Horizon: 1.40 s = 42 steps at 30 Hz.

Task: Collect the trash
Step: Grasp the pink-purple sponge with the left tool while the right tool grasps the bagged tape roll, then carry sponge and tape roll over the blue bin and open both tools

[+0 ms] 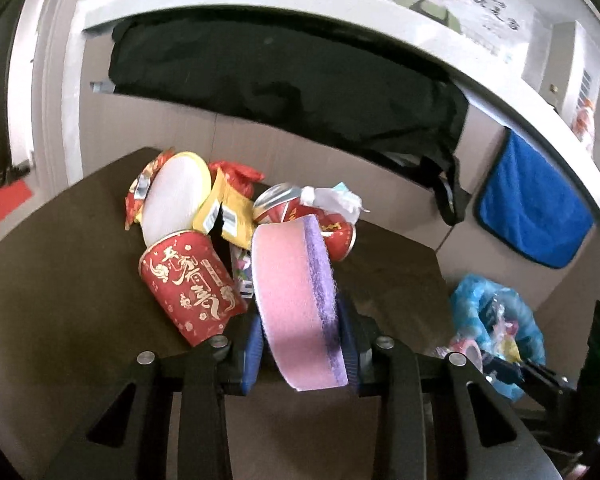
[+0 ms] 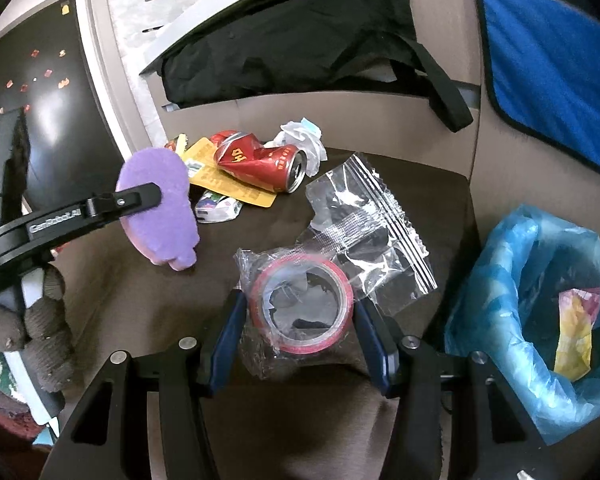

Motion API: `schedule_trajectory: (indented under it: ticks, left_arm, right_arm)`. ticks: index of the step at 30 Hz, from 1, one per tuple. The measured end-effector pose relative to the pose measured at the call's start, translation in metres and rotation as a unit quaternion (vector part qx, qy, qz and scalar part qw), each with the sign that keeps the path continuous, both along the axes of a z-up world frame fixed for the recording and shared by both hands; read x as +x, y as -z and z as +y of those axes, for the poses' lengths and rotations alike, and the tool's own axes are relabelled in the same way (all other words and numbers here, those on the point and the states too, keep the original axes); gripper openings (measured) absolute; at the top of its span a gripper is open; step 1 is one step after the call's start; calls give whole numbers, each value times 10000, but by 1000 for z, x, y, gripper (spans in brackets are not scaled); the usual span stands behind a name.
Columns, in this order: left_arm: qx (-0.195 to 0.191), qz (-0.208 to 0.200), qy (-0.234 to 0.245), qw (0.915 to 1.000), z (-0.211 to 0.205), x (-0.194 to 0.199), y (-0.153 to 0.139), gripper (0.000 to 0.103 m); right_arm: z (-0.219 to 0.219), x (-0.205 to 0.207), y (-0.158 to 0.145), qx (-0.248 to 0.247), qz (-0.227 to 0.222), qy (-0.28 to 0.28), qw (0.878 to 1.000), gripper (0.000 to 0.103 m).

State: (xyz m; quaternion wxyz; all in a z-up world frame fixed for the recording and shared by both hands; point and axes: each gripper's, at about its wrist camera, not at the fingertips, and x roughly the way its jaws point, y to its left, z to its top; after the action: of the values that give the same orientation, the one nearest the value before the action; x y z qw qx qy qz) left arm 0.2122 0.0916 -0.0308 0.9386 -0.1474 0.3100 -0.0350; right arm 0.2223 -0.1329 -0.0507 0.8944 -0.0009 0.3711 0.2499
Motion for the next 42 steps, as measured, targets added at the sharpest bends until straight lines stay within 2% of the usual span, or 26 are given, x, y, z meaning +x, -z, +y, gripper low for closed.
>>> schedule_trajectory:
  ticks: [9,21,28,33,38,42]
  left_arm:
    - [180,-170,189,9995,-10,-12,-12,35]
    - [279,-632,651,9955,-43,-27,-53,35]
    - [291,-917,1340,9863,-101,-30,-75,35]
    - [303,-940,1868,9774,-147,-21,-81,35]
    - [247,-1098,2155,9700,-183,-6,-96,35]
    - [189,-1181,2382,9638,-208,8,-101,35]
  right_arm:
    - [-4,-4,-11,22,-155,55,9999,51]
    - [-40,-24,-59,47,-802,392,9960,51]
    - [-90,-42,-89,0,-1186,871,9891,51]
    - [-128,-54,-99,-148,-1340,1245,9830,51]
    - [-163,-55,-106,-348,-1485,1598,9753,51]
    - [-198,-47,-110,-304,-1566,1977,9672,52]
